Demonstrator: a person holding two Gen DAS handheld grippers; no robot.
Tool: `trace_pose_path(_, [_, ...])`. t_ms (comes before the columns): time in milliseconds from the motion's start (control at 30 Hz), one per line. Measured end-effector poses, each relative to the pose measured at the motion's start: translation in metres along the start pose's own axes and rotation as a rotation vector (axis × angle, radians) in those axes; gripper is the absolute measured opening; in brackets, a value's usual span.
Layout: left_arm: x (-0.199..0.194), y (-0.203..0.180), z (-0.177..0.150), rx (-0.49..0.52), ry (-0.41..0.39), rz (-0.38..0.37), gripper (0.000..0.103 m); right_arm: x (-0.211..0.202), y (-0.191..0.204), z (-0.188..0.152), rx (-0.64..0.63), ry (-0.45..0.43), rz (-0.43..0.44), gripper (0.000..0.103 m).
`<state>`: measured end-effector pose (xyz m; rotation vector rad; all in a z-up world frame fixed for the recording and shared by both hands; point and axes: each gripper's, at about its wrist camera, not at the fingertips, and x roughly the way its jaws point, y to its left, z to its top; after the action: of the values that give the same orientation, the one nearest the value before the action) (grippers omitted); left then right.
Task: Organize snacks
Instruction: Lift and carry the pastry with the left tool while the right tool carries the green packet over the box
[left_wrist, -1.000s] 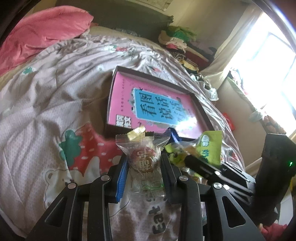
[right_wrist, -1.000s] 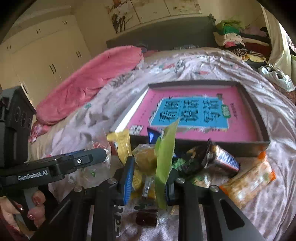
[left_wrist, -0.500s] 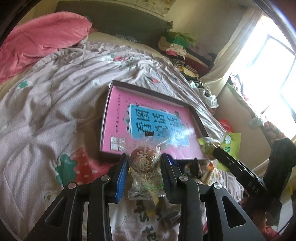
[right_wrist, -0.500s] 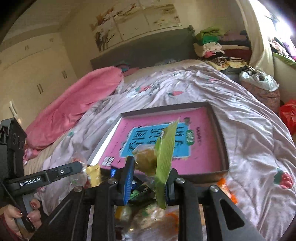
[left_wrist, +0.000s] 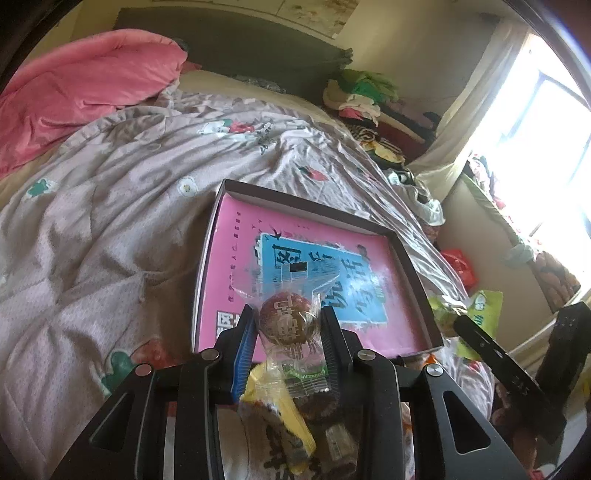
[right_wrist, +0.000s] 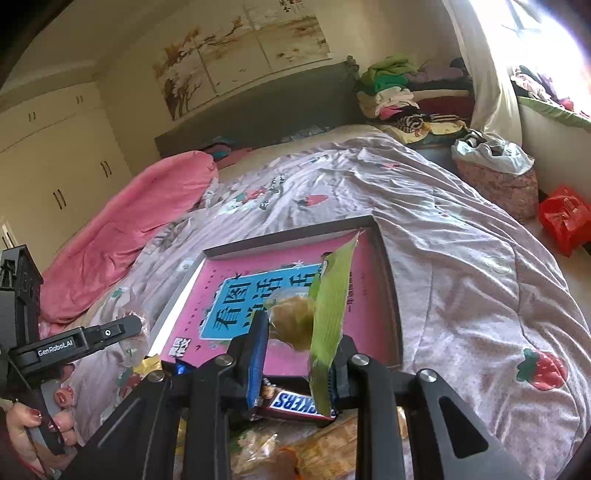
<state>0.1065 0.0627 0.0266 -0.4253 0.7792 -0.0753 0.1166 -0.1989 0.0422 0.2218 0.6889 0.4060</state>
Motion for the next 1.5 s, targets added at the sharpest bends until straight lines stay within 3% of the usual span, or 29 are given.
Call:
trace_pose_path(500, [0.033, 0.01, 0.018, -0.03, 0.013, 0.029, 0.035, 0.019, -0.013, 0.003, 0.012, 0.031, -0.028, 0.027])
trace_pose_path(1100, [0.064, 0.019, 0.004, -0.01, 0.093, 0.029, 0.035, 0.052, -0.004, -0.007, -0.043, 0.133, 0.003, 0.027])
trace_pose_path(1500, [0.069, 0.021, 0.001, -0.005, 0.115, 0.037, 0.035, 0.062, -0.001, -0.008, -0.07, 0.148, -0.023, 0.025])
